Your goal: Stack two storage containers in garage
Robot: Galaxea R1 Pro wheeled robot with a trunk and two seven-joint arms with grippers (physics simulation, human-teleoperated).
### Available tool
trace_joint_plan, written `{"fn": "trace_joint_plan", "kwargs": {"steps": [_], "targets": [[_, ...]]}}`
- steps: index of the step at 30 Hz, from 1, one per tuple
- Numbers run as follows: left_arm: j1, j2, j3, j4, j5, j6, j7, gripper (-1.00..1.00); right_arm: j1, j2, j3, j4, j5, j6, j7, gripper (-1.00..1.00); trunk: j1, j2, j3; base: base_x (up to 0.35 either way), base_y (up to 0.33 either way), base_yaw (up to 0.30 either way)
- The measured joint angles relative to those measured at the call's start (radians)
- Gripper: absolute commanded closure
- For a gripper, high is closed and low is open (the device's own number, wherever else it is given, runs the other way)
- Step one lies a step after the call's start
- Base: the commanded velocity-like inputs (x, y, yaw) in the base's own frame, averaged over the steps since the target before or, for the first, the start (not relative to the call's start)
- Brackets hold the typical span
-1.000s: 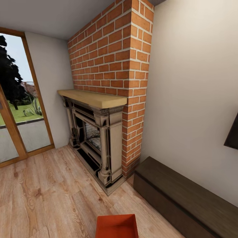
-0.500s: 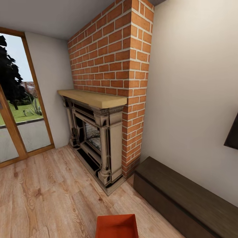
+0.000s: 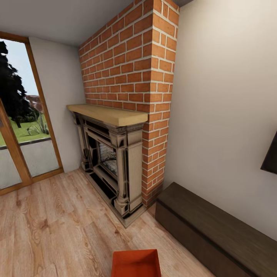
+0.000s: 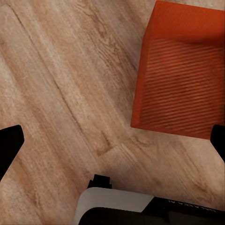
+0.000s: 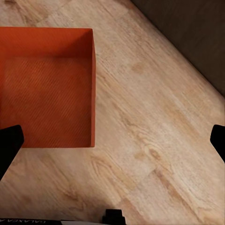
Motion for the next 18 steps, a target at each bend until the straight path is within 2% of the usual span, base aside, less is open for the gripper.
{"fn": "trace_joint_plan", "kwargs": {"steps": [18], "targets": [[0.0, 0.0, 0.0, -0.001, 0.003, 0.001, -0.009, -1.0, 0.0, -0.003, 0.0, 0.007, 0.001, -0.003, -0.001, -1.0, 0.0, 0.0, 0.0, 0.0, 0.0, 0.0]]}}
